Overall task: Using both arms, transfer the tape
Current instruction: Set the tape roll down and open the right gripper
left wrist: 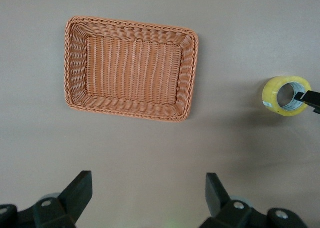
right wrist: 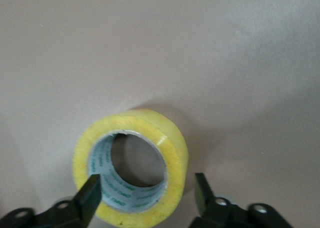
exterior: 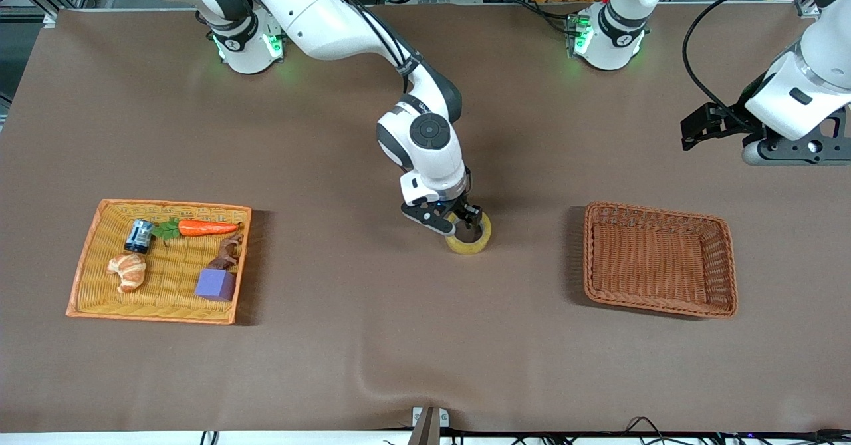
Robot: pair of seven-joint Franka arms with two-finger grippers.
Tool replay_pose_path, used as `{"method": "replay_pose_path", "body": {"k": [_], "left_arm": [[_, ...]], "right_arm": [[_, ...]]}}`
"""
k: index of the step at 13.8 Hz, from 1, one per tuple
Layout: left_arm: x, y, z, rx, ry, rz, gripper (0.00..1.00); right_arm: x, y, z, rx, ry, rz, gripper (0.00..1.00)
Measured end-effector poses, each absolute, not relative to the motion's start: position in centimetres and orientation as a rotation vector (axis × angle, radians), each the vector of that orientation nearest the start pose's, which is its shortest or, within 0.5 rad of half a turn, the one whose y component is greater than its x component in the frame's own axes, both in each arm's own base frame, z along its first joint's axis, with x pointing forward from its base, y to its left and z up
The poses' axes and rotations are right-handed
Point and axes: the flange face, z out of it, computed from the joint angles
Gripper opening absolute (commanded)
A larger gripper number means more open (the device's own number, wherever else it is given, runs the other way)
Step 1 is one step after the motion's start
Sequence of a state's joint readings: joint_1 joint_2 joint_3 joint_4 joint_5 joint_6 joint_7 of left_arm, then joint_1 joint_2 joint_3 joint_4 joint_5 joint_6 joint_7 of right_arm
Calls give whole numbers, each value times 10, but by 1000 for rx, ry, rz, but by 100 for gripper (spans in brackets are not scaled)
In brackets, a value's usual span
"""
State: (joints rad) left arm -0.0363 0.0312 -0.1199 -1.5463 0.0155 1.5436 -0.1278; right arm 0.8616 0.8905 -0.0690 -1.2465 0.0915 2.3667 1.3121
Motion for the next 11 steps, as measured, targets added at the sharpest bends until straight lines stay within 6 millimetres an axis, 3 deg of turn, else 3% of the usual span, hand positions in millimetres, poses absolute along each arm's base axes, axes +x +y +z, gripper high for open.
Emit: {"method": "replay_pose_path", "body": {"k": [4, 7, 9, 11], "left_arm": [[555, -84, 616, -3124, 44, 50, 100], [555, -89, 613, -3126, 35, 58, 100], [556, -114, 600, -3124, 42, 96, 100], [560, -161, 568, -3112, 17, 160, 100]], "right_arm": [[552, 543, 286, -2851, 777, -156, 100], [570, 501, 330, -2977, 679, -79, 100], [587, 459, 361, -3046, 565, -26, 100], [603, 410, 383, -3075, 450, -4, 100]]}}
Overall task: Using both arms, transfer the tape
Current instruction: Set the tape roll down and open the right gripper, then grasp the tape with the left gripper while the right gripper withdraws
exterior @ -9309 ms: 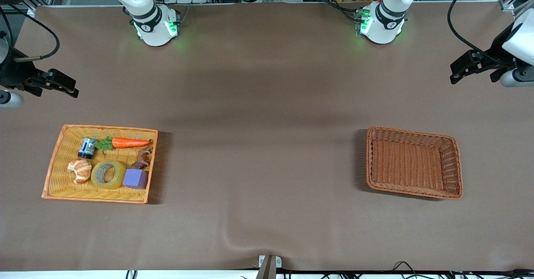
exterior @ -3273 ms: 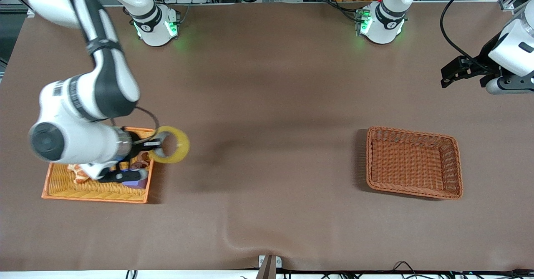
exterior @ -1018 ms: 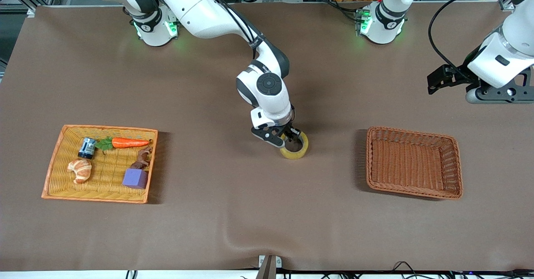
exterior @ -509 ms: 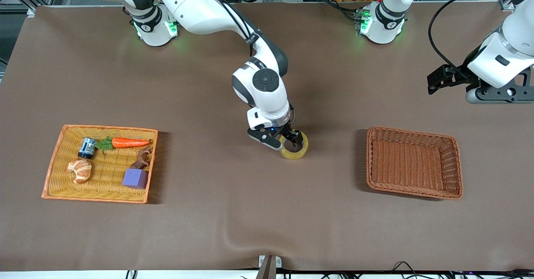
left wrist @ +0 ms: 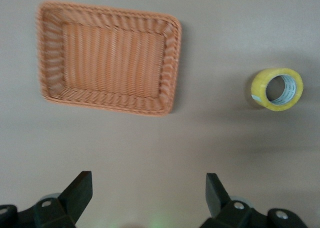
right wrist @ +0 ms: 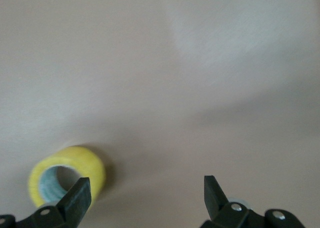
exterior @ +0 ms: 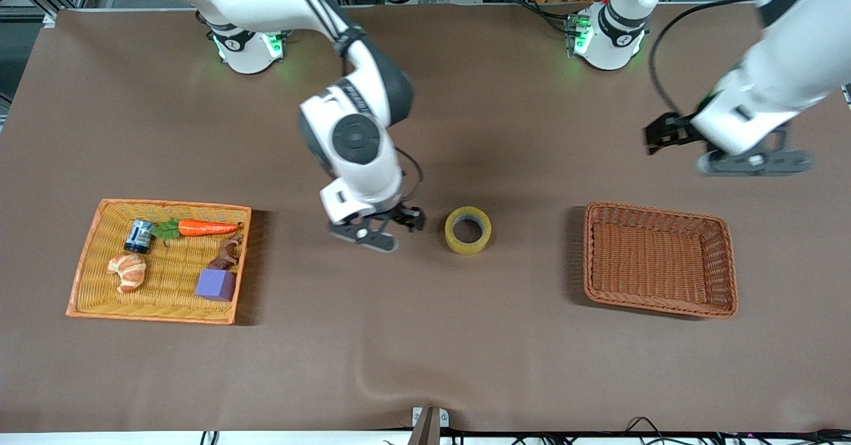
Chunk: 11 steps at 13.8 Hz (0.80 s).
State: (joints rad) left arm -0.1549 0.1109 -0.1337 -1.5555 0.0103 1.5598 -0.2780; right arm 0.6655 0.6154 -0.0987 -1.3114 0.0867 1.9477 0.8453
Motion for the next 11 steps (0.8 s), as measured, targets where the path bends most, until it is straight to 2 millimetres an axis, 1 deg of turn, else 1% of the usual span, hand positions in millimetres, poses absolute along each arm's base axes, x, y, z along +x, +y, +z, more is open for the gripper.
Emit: {"method": "replay_pose_path", "body": {"k": [2, 3, 5, 7, 8, 10, 11], "left_arm": [[567, -218, 523, -3104, 2, 192, 100], [569, -243, 498, -3098, 2, 213, 100], [574, -283, 449, -3092, -18, 238, 100], [583, -313, 400, -3098, -61, 239, 100], [589, -325, 373, -3107, -88, 229, 100], [601, -340, 324, -3127, -175, 198, 100], [605, -346, 306, -3138, -222, 177, 100]], "right_arm": [[611, 363, 398, -3087, 380, 15, 100], [613, 342, 403, -3094, 347, 28, 100], [613, 306, 407, -3111, 266, 69, 100], [615, 259, 403, -3124, 141, 116, 100], [617, 231, 399, -3125, 81, 142, 100], [619, 180, 391, -3119, -11, 184, 100], [619, 161, 387, -3115, -50, 202, 100]]}}
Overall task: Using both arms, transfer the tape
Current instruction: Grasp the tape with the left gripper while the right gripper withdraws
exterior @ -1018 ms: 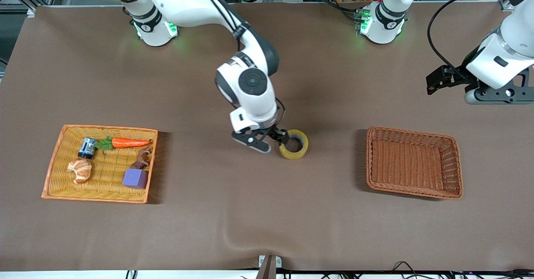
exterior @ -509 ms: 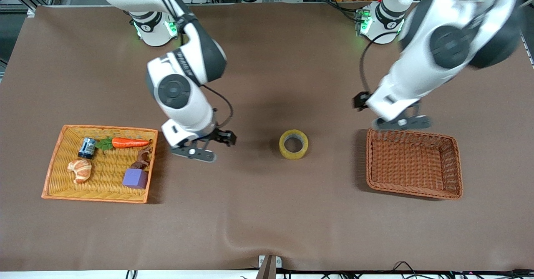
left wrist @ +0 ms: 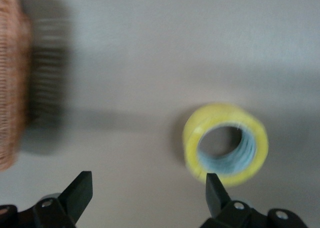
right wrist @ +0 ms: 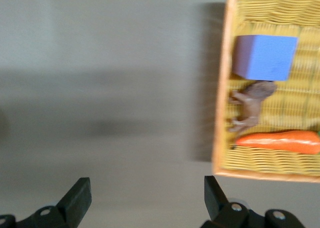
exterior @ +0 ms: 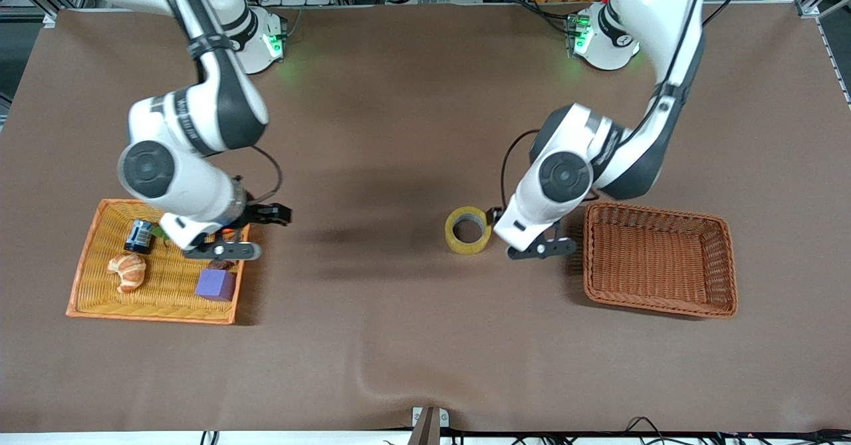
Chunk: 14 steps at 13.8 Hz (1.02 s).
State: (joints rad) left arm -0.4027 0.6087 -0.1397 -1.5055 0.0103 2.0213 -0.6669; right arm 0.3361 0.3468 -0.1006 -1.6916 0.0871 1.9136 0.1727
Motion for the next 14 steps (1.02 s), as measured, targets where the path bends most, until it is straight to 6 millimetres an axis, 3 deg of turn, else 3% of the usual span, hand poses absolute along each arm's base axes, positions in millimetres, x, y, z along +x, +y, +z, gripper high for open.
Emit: {"method": "replay_pose_path", "body": {"k": [2, 5, 7, 9, 12, 14], "left_arm": [[610, -357, 282, -3160, -283, 135, 100], [607, -372, 262, -3169, -333, 114, 100], [597, -386, 253, -3164, -316, 130, 100], [586, -400, 244, -3150, -316, 152, 100], [572, -403, 227, -3112, -307, 212, 98], [566, -401, 214, -3091, -299, 245, 82]], "right_arm": [[618, 124, 371, -3101, -148, 188, 100], [611, 70, 344, -3082, -301, 97, 100], [606, 55, 338, -3077, -333, 86, 100], [607, 46, 337, -3063, -474, 19, 100], [605, 14, 326, -3049, -655, -111, 100], [601, -8, 318, -3048, -693, -128, 100]]}}
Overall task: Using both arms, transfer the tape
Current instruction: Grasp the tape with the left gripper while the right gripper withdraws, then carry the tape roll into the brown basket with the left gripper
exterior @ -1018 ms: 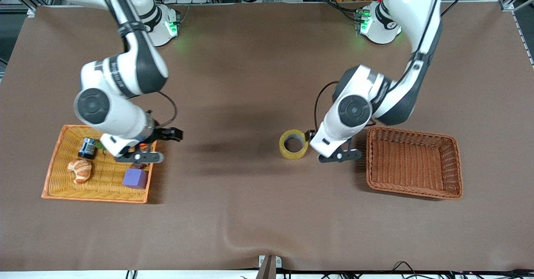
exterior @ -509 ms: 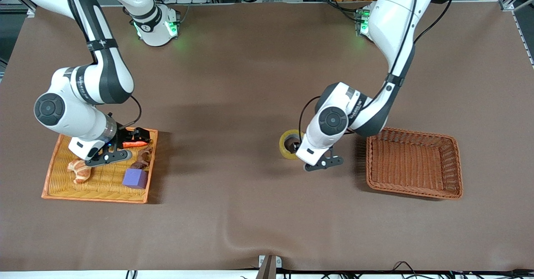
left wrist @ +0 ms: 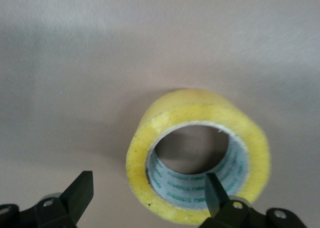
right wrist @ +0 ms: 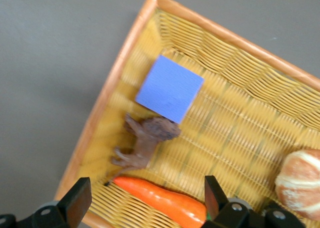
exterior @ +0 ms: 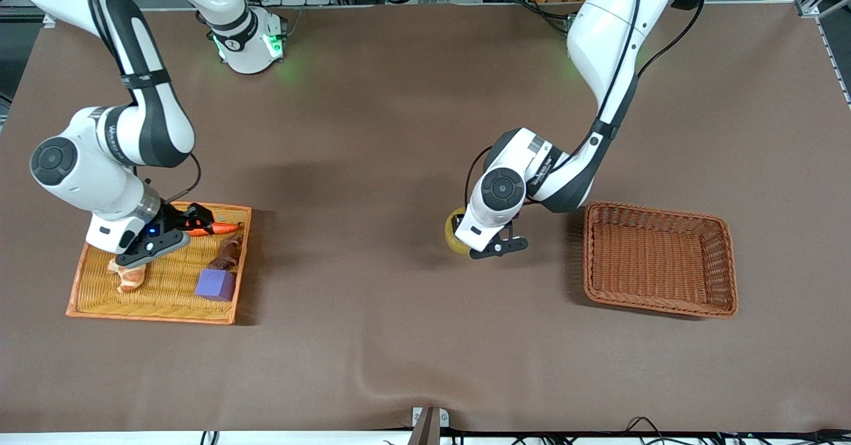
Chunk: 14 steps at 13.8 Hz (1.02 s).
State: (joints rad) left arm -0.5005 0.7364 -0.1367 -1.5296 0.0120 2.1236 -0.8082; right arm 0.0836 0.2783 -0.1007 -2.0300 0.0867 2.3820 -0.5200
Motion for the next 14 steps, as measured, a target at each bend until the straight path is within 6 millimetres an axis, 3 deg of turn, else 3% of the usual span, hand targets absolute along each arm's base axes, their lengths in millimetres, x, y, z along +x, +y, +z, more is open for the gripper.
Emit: {"method": "replay_pose_path", "body": {"k": [3, 6, 9, 11, 13, 14], "left_arm": [[562, -398, 198, -3069, -297, 272, 1], [562, -397, 194, -3063, -309, 277, 0], [570, -388, 203, -3023, -340, 298, 0], [584, -377, 225, -2975, -416, 270, 0], [606, -356, 267, -2948, -464, 162, 0], [619, -337, 293, -2941, -490, 120, 0]], "right_arm": [[601, -12, 317, -3046, -719, -142, 100], [605, -16, 322, -3039, -803, -201, 100], [606, -33, 325, -3048, -795, -223, 100], [610, -35, 334, -3052, -793, -252, 100], [615, -31, 345, -3051, -803, -287, 100], [617, -31, 349, -3051, -804, -298, 100]]}}
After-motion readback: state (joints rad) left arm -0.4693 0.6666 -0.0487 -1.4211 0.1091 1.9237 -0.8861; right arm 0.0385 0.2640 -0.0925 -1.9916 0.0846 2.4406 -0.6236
